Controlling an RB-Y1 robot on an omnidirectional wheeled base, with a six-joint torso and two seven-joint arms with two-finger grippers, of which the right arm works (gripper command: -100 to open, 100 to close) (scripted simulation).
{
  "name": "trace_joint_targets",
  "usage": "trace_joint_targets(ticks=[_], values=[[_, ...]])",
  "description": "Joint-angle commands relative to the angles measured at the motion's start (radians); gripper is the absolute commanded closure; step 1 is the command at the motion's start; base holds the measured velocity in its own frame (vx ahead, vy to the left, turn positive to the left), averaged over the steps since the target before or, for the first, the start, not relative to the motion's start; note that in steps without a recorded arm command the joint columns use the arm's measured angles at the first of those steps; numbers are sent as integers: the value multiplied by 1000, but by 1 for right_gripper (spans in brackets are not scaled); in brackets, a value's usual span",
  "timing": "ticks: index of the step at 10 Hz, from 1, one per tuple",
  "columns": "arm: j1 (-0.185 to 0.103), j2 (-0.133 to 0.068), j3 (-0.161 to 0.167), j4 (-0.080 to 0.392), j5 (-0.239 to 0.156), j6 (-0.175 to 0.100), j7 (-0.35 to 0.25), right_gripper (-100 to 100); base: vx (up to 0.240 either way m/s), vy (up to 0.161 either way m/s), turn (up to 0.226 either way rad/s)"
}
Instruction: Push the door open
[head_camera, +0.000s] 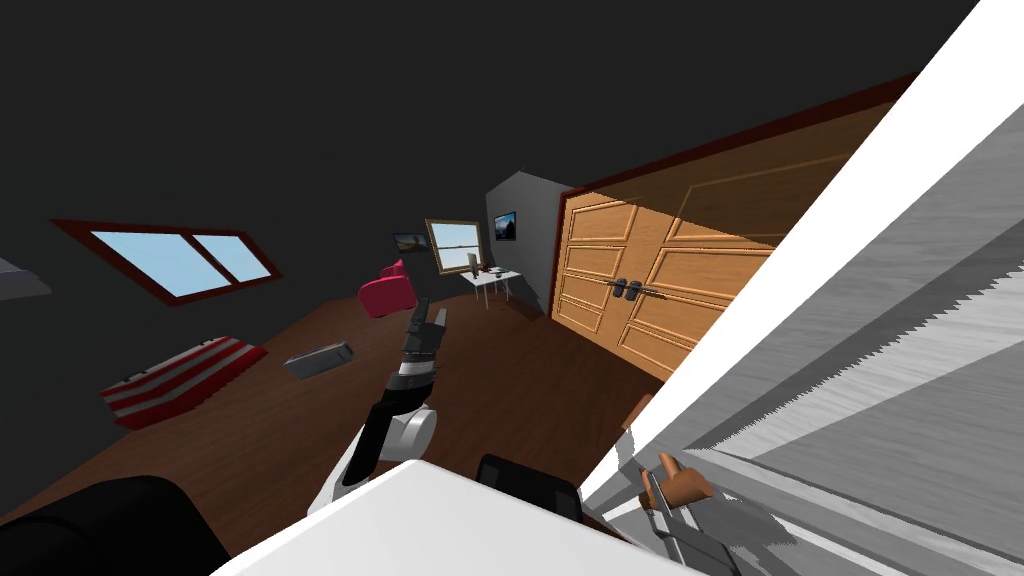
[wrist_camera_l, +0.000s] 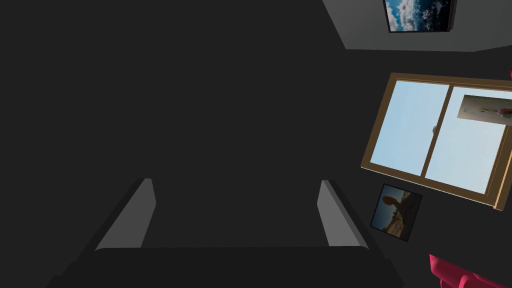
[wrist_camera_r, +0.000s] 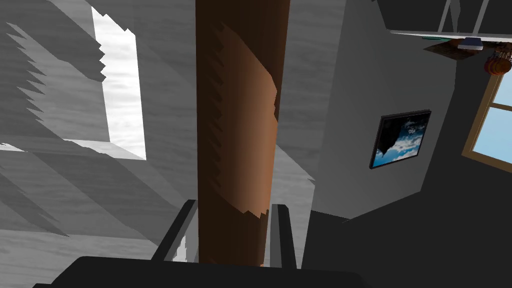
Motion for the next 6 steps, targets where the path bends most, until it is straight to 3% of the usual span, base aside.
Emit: trace_joint_targets(ticks=[1, 3, 6], values=[[1, -2, -4, -2, -2, -2, 1, 100, -20, 4, -7], [1, -2, -4, -2, -2, -2, 1, 100, -6, 0, -1], [-8, -8, 8, 8, -29, 4, -60, 100, -7, -2, 27]])
